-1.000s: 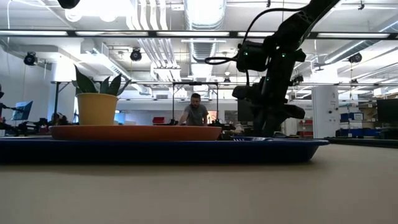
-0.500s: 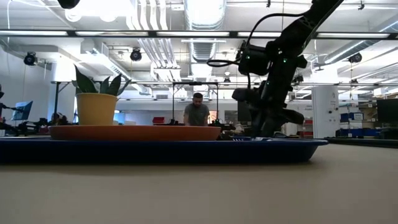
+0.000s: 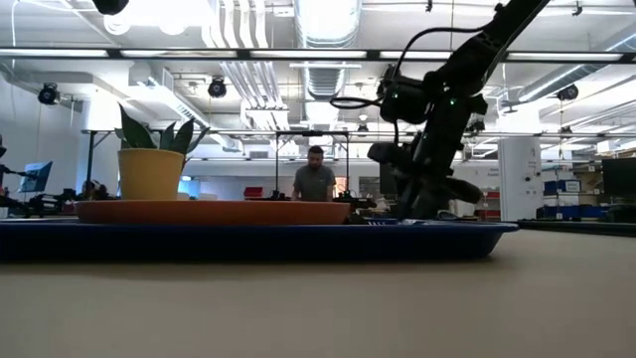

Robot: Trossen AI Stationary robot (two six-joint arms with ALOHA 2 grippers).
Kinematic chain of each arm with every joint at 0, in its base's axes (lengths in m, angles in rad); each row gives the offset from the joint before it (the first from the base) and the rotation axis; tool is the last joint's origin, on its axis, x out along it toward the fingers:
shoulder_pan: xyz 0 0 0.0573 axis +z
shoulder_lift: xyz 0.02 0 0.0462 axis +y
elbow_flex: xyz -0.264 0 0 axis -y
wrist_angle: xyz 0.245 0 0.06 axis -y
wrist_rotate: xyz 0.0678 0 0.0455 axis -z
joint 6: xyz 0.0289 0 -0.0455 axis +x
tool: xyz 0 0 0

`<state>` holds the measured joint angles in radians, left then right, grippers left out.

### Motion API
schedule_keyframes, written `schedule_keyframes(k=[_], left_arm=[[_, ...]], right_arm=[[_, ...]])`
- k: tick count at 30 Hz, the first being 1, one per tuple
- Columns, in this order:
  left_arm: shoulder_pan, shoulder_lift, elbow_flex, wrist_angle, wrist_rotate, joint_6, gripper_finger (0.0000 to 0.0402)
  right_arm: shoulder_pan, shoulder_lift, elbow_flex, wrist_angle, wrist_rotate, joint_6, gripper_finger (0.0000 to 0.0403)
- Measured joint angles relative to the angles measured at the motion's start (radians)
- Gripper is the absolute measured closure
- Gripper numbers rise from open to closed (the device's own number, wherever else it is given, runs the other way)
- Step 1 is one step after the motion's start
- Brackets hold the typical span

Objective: Pick and place plate/cup/fork/spoon on tray
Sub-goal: Adjust the blue tray

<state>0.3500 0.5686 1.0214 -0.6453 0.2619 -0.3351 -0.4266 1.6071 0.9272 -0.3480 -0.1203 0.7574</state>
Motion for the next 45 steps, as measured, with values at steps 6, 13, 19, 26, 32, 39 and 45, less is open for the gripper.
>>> schedule_keyframes(k=[6, 13, 19, 26, 32, 39, 45], left_arm=[[0.0, 0.0, 0.0, 0.0, 0.0, 0.0, 0.0253], [0.0, 0.001, 0.0, 0.0, 0.0, 0.0, 0.0253], [0.0, 0.004, 0.0, 0.0, 0.0, 0.001, 0.0253], [0.0, 0.006, 0.0, 0.0, 0.0, 0.001, 0.0253], [0.0, 0.005, 0.0, 0.0, 0.0, 0.001, 0.0253], [0.0, 0.005, 0.0, 0.0, 0.0, 0.001, 0.0253], [0.0, 0.004, 0.0, 0.0, 0.0, 0.001, 0.0253]], right_arm=[[-0.005, 0.048, 0.002, 0.02, -0.026, -0.003, 0.0285], [-0.005, 0.064, 0.002, 0.02, -0.034, 0.0, 0.03], [-0.006, 0.065, 0.004, -0.028, -0.037, 0.013, 0.0345], [-0.004, 0.067, 0.004, -0.044, -0.055, 0.055, 0.0363], [0.016, 0.067, 0.004, -0.07, -0.054, 0.058, 0.0366], [0.05, 0.067, 0.002, -0.159, -0.046, 0.082, 0.0367], [0.079, 0.068, -0.039, -0.182, -0.016, 0.132, 0.0363]])
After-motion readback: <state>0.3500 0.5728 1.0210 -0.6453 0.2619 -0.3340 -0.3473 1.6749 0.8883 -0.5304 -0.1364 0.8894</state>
